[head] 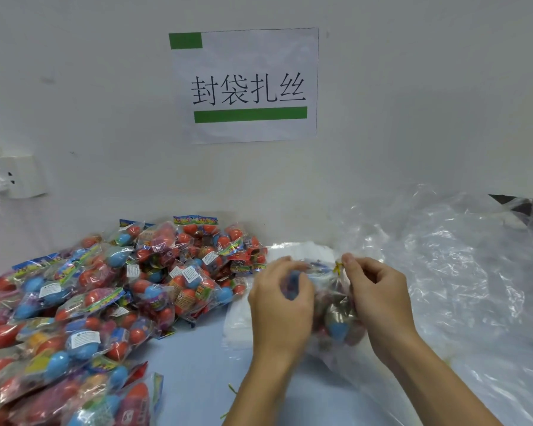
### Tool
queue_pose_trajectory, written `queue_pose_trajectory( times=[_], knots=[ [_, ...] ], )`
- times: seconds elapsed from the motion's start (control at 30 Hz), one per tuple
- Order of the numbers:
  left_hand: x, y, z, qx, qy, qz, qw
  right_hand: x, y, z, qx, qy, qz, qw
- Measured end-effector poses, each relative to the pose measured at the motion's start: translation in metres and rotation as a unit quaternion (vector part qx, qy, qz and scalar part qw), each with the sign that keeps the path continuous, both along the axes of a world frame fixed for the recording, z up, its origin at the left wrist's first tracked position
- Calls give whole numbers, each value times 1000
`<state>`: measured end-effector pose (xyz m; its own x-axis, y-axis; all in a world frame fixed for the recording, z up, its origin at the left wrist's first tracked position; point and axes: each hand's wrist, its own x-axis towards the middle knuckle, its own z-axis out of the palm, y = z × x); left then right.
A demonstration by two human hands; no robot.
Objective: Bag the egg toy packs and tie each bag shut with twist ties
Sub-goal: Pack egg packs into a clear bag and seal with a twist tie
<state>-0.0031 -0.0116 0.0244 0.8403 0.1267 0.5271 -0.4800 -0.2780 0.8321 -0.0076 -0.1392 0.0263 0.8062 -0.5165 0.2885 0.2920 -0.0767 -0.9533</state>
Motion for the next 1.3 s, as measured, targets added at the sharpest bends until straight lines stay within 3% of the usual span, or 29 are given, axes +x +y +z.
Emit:
queue_pose_trajectory(
  times=[0.13,0.23,0.3,0.37,0.53,0.7,0.77,0.9,1.03,1.17,1.3],
  knots=[
    [5,5,-2,-85,147,-5,985,3,-10,3,64,2,-31,997],
    [2,0,1,-183,295,-131,929,6,-12,5,135,-7,-28,990],
    [0,-6,1,-235,329,-212,890,7,-7,7,182,-22,14,983],
    [-1,-10,0,-269,313,-234,880,5,-5,9,183,-30,66,980],
    [6,-6,-3,-300,228,-136,916,-6,-13,12,-34,37,92,994],
    [3,-7,-8,-223,195,-195,935,-16,-18,11,11,145,293,945],
    [1,-9,-11,-188,195,-228,935,-20,-28,14,5,145,307,941],
    [-4,-13,-12,-104,157,-202,961,-25,-48,21,-1,126,258,958],
    [-3,-17,-10,-119,170,-180,961,-25,-58,37,123,82,176,973],
    [4,-17,-14,-104,170,-146,969,-20,-83,72,243,-15,93,965],
    [8,-20,-15,-100,187,-140,967,-20,-128,126,283,-112,-9,952]
  ],
)
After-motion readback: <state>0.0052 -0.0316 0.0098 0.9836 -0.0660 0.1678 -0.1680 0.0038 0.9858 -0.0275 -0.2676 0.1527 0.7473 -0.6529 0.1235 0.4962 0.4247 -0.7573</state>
